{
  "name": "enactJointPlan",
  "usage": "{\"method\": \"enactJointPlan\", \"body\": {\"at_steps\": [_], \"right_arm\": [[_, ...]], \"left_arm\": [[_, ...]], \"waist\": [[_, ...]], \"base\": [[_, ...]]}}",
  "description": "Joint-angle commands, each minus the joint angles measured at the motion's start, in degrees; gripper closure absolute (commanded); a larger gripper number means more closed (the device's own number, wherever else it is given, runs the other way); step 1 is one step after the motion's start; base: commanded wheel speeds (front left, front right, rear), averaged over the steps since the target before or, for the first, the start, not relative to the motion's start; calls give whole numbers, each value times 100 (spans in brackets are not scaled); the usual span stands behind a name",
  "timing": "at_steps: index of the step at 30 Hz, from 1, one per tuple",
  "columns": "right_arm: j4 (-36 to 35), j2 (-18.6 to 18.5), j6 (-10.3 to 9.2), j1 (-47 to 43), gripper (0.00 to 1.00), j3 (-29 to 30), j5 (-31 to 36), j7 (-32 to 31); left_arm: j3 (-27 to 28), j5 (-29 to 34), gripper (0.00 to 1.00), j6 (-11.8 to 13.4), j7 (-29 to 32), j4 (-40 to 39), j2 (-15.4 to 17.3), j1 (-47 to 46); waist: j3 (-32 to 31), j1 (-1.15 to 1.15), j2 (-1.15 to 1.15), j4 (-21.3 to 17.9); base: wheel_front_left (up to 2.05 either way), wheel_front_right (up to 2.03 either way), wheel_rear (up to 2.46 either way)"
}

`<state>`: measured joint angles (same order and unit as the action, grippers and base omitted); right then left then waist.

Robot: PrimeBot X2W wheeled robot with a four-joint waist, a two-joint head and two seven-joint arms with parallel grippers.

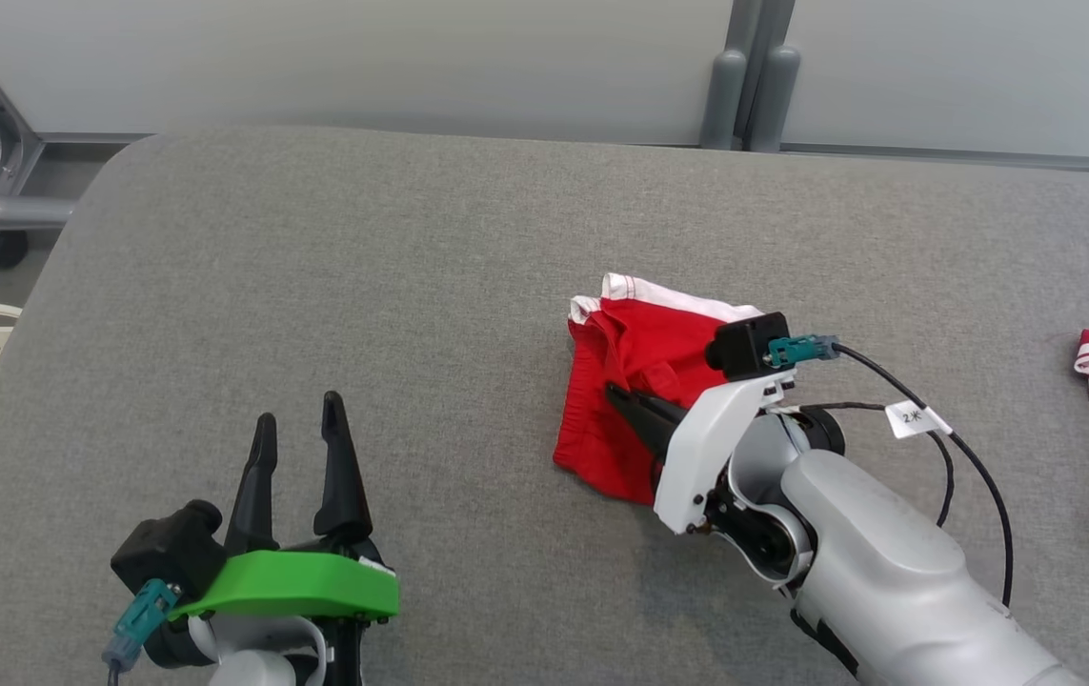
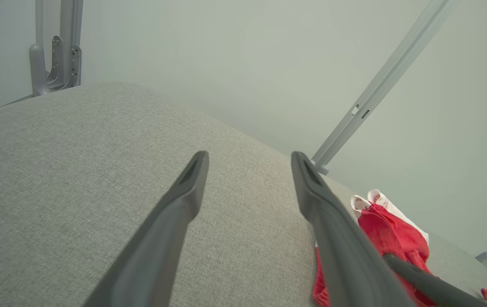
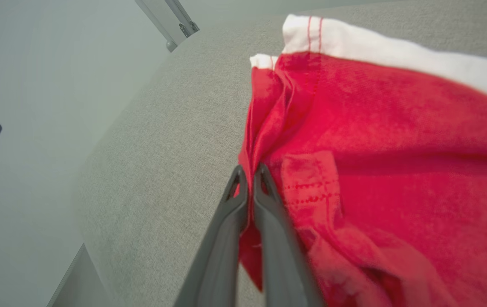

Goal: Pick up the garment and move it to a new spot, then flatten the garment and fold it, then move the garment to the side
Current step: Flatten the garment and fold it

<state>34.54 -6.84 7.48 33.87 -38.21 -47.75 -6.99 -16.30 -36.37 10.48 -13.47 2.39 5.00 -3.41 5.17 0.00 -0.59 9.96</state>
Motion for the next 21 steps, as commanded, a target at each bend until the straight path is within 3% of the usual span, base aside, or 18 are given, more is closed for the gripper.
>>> {"method": "enactJointPlan", "body": {"at_steps": [1, 14, 16, 17, 21], "right_arm": [[58, 46, 2, 75, 100, 28, 67, 41], [946, 356, 2, 377, 100, -24, 272, 261], [1000, 366, 2, 410, 52, -89, 282, 312], [992, 374, 2, 417, 0, -111, 267, 351], [934, 382, 2, 422, 0, -187, 203, 493]], "left_arm": [[7, -49, 0, -42, -29, 22, -2, -104], [-46, -69, 0, -81, -76, 156, -47, -240], [-53, -75, 0, -82, -81, 175, -48, -239], [-54, -77, 0, -81, -84, 185, -48, -230], [-41, -78, 0, -56, -83, 209, -24, -159]], "waist": [[37, 0, 59, 32], [130, 0, 59, 123], [113, 0, 59, 124], [100, 0, 59, 119], [21, 0, 59, 59]], "base": [[0, 0, 0], [0, 0, 0], [0, 0, 0], [0, 0, 0], [0, 0, 0]]}}
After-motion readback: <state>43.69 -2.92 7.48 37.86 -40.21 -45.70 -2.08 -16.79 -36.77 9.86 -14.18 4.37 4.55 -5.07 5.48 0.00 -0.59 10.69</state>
